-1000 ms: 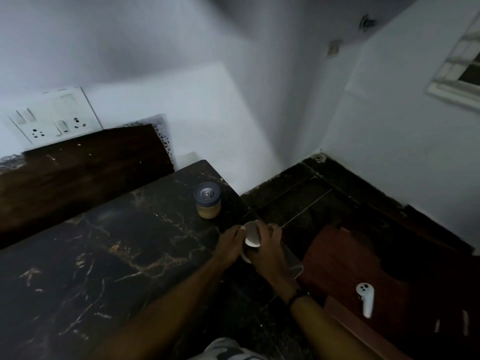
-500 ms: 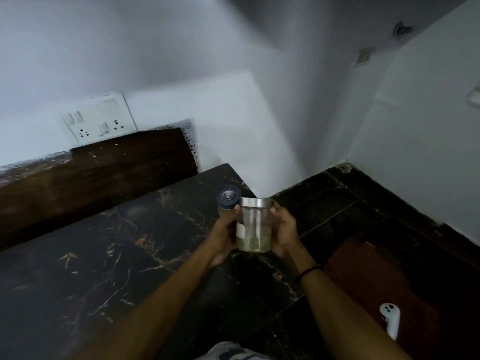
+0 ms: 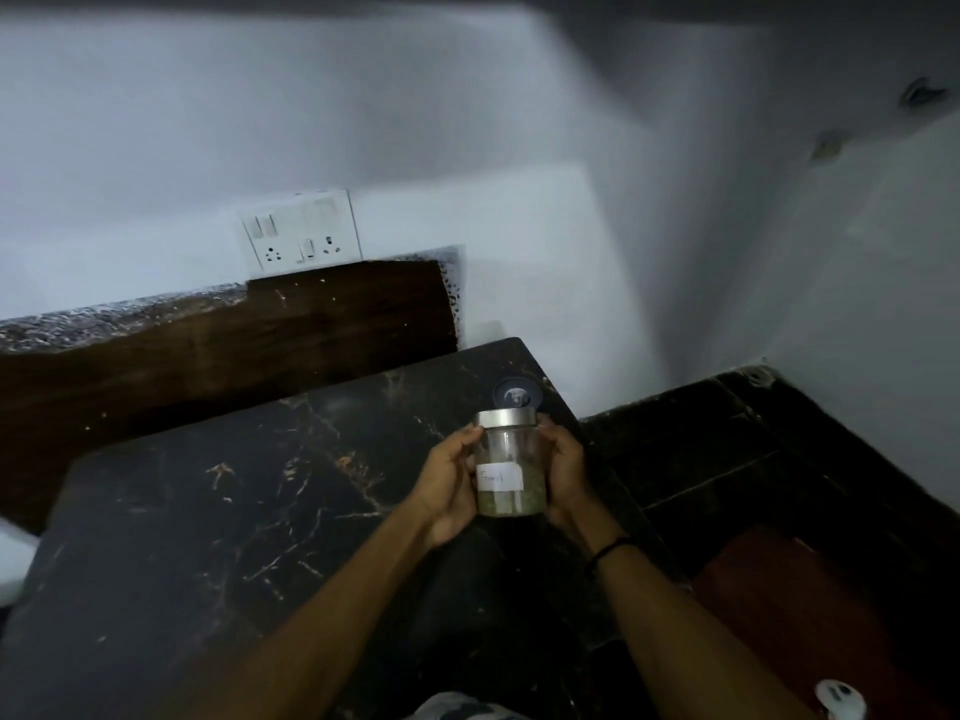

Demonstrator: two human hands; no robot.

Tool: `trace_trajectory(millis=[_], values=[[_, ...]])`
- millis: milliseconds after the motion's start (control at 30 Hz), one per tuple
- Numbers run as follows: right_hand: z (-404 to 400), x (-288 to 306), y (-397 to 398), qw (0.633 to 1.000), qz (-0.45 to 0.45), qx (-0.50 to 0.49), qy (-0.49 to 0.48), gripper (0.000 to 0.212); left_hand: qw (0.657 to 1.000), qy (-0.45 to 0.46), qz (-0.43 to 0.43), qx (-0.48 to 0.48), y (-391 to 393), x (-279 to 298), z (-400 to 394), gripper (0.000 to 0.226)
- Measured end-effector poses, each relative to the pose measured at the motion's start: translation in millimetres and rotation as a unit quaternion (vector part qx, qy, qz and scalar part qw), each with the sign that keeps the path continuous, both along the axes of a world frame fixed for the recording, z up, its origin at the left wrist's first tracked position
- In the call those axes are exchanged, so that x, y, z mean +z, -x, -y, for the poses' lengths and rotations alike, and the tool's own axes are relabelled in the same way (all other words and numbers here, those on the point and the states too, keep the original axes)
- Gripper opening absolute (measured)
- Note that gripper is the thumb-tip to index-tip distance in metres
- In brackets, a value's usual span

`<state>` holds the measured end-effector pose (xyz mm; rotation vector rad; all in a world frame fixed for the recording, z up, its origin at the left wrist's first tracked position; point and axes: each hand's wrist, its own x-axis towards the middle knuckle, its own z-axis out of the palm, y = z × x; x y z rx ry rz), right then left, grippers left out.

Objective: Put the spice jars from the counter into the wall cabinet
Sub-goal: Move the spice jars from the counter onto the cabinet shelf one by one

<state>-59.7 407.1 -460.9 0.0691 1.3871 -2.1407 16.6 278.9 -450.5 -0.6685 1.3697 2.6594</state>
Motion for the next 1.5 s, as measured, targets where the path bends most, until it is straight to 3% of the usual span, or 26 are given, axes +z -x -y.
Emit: trace_trajectory(millis=[200,367,567,767,933,1100,1200,1333,1500], values=[[36.8,54.9,19.8,0.999,-0.033,0.03,0.017,0.046,0.993,0.024,-0.106,0.041,14.9,48.8,28.9,0.028],[69.4,132.8,48.0,0.986,-0.167,0.015,0.023,0.022,0.979,0.064,-0.182,0.066,37.1,128.0,57.5,0.021],[95.1,244.2,66.2,0.95,-0.308,0.034,0.048,0.031,0.957,0.122,-0.239,0.109,66.5,234.6,90.9,0.026],[104.8,307.4,70.6,0.915,-0.393,0.051,0.068,0.033,0.935,0.184,-0.273,0.133,77.0,302.9,104.8,0.027],[108.8,336.2,75.4,0.877,-0.474,0.072,0.022,0.047,0.92,0.211,-0.302,0.133,80.4,335.6,111.1,0.026],[111.5,369.9,94.2,0.871,-0.49,0.004,0.032,0.03,0.903,0.24,-0.32,0.159,92.1,373.9,115.1,0.031],[115.5,393.5,107.7,0.866,-0.494,-0.045,0.062,0.02,0.883,0.256,-0.325,0.22,104.9,404.7,111.2,0.042],[125.9,427.2,122.9,0.848,-0.512,-0.105,0.089,0.012,0.821,0.327,-0.345,0.317,126.9,441.5,102.7,0.047],[139.5,461.1,146.5,0.82,-0.545,-0.167,0.04,0.013,0.77,0.386,-0.335,0.381,157.1,474.4,109.0,0.041]])
